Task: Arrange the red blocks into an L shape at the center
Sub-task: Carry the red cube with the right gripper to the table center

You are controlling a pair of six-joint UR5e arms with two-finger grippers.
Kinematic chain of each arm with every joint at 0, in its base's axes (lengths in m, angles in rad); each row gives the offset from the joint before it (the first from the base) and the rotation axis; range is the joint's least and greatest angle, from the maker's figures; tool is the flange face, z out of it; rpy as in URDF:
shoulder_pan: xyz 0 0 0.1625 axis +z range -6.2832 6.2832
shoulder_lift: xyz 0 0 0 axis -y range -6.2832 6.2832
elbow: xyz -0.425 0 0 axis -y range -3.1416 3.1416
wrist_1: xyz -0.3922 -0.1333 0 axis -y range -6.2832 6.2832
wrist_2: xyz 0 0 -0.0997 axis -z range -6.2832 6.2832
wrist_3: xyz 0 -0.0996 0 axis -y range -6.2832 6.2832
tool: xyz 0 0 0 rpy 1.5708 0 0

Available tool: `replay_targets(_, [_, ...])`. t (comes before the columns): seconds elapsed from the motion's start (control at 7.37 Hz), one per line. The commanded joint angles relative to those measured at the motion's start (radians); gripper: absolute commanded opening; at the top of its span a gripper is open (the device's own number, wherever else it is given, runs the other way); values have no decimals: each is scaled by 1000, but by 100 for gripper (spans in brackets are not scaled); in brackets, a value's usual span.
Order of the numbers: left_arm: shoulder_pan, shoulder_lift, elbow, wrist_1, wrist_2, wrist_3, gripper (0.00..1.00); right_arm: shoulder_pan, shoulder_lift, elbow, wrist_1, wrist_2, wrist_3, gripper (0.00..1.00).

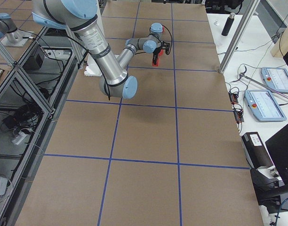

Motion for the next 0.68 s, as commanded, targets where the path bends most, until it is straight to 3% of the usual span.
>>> replay_targets(0.0, [1, 0, -1, 0, 0, 0, 100, -18, 24, -53, 3, -9, -10, 0])
replay_targets(0.54, [1, 0, 0, 2, 0, 2, 100, -40, 15, -66, 0, -9, -21, 0])
